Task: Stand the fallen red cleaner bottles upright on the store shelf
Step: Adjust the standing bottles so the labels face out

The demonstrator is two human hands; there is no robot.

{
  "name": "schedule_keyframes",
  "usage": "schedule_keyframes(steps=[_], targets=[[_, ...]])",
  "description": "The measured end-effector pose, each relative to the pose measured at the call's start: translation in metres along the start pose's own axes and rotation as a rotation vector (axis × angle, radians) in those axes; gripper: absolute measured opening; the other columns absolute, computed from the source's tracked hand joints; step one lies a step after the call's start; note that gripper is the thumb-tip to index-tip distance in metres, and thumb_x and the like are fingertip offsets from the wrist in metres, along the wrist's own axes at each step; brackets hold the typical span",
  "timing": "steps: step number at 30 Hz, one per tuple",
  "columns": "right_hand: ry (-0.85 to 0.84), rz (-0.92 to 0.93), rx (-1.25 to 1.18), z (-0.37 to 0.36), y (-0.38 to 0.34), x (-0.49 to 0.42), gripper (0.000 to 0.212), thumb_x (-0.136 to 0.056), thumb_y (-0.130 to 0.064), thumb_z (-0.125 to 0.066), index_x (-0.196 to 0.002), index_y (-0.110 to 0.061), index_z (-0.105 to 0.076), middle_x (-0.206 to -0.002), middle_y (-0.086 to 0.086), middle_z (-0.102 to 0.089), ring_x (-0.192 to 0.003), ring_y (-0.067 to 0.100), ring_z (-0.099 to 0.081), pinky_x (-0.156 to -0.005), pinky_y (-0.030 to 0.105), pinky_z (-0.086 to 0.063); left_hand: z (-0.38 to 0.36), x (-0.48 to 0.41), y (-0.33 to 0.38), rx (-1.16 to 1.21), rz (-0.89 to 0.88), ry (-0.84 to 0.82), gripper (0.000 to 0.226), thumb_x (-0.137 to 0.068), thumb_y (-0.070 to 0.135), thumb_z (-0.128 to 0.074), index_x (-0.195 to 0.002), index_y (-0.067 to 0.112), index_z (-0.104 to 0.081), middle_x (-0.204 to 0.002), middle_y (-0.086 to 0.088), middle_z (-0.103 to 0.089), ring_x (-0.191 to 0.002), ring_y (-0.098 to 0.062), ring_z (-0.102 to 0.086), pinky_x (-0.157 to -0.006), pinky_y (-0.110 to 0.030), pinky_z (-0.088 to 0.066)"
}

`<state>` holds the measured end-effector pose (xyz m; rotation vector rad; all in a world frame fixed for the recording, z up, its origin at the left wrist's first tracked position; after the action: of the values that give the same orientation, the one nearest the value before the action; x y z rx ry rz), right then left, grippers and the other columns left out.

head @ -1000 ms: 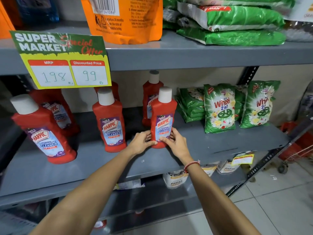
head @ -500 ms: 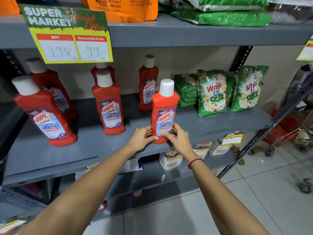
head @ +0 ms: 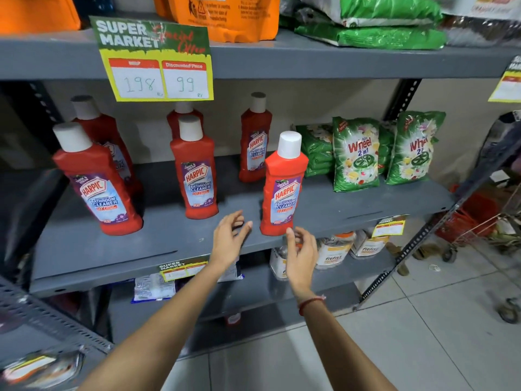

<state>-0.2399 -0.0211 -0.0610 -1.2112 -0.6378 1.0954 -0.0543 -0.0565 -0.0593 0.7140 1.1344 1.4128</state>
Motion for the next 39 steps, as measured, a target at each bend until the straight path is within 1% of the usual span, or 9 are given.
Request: schedule_keyframes(steps=[4,7,10,13,16,20,25,34,39], targets=[[-0.131,0.15,-0.083,-0.04,-0.03,0.017,0.019,-0.093,-0.022,-0.054,-0.101,-0.006,-0.061,-0.096,0.008,-0.057,-0.08,-0.002,-0.054,-0.07,0.005,-0.042,0.064,-0.003,-0.01,0.055,-0.006,0.3,0.032,-0.087,0.014,-0.061,-0.116,0.002,-0.056,-0.112,-0.023,-0.058,-0.092,-0.021,-0.059,-0.07,0.003,-0.042],[-0.292,0.192,-0.085,-0.086,-0.056,0.011,0.025,-0.092,-0.024,-0.055,-0.108,-0.005,-0.059,-0.102,0.01,-0.056,-0.09,0.017,-0.058,-0.078,0.018,-0.05,0.103,-0.011,-0.014,0.005,0.015,0.408,0.04,-0.087,0.015,-0.06,-0.123,0.0,-0.049,-0.122,-0.024,-0.05,-0.102,-0.02,-0.053,-0.081,-0.008,-0.042],[-0.427,0.164,-0.044,-0.127,-0.073,-0.005,0.045,-0.092,-0.028,-0.056,-0.128,-0.003,-0.048,-0.127,0.017,-0.052,-0.116,0.026,-0.053,-0.099,0.041,-0.047,0.114,-0.023,-0.019,-0.106,0.084,0.296,0.056,-0.089,0.025,-0.056,-0.136,0.003,-0.036,-0.139,-0.02,-0.04,-0.126,-0.027,-0.043,-0.105,-0.032,-0.033],[-0.58,0.125,0.028,-0.164,-0.082,-0.022,0.06,-0.094,-0.03,-0.052,-0.141,-0.002,-0.029,-0.147,0.019,-0.036,-0.135,0.031,-0.036,-0.113,0.044,-0.031,0.116,-0.036,-0.023,-0.159,0.115,0.182,0.059,-0.092,0.029,-0.051,-0.139,0.002,-0.03,-0.147,-0.018,-0.035,-0.135,-0.028,-0.034,-0.108,-0.029,-0.026],[-0.688,0.084,0.036,-0.183,-0.079,-0.029,0.049,-0.096,-0.031,-0.045,-0.135,-0.002,-0.037,-0.14,0.019,-0.046,-0.13,0.031,-0.044,-0.107,0.035,-0.035,0.111,-0.044,-0.022,-0.1,0.089,0.098,0.045,-0.092,0.023,-0.051,-0.13,0.0,-0.042,-0.133,-0.017,-0.053,-0.123,-0.029,-0.049,-0.087,-0.009,-0.032],[-0.694,0.059,-0.054,-0.183,-0.075,-0.024,0.039,-0.096,-0.033,-0.045,-0.124,-0.005,-0.047,-0.129,0.016,-0.058,-0.117,0.024,-0.055,-0.093,0.025,-0.04,0.106,-0.04,-0.024,0.001,0.075,0.105,0.041,-0.092,0.023,-0.052,-0.126,0.002,-0.046,-0.126,-0.015,-0.059,-0.107,-0.014,-0.055,-0.077,-0.003,-0.038],[-0.686,0.114,-0.086,-0.168,-0.069,-0.006,0.038,-0.096,-0.035,-0.046,-0.125,-0.012,-0.047,-0.126,0.01,-0.06,-0.112,0.018,-0.057,-0.098,0.033,-0.046,0.102,-0.018,-0.021,0.005,0.007,0.159,0.037,-0.092,0.024,-0.053,-0.123,0.006,-0.049,-0.118,-0.009,-0.061,-0.097,-0.01,-0.057,-0.073,0.005,-0.038],[-0.671,0.148,-0.1,-0.135,-0.061,0.027,0.038,-0.096,-0.033,-0.045,-0.127,-0.012,-0.046,-0.126,0.007,-0.059,-0.108,0.01,-0.054,-0.078,-0.002,-0.04,0.099,0.026,-0.021,-0.02,0.003,0.139,0.036,-0.091,0.03,-0.052,-0.121,0.01,-0.051,-0.114,0.0,-0.06,-0.092,0.001,-0.058,-0.073,0.005,-0.038],[-0.658,0.164,-0.081,-0.127,-0.061,0.033,0.04,-0.096,-0.035,-0.045,-0.128,-0.012,-0.046,-0.127,0.008,-0.059,-0.11,0.012,-0.055,-0.076,-0.002,-0.041,0.098,0.034,-0.018,-0.028,0.007,0.123,0.037,-0.091,0.033,-0.052,-0.122,0.012,-0.051,-0.113,0.0,-0.06,-0.091,0.001,-0.056,-0.072,0.005,-0.039]])
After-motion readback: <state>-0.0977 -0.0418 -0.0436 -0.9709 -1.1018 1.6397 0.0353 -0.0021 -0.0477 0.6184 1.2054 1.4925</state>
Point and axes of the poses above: each hand's wrist, its own x-axis away from the middle knuckle, its own z-axis out of the back of the hand, y = z × x, the point moved 5 cm from there along -x, towards the middle knuckle
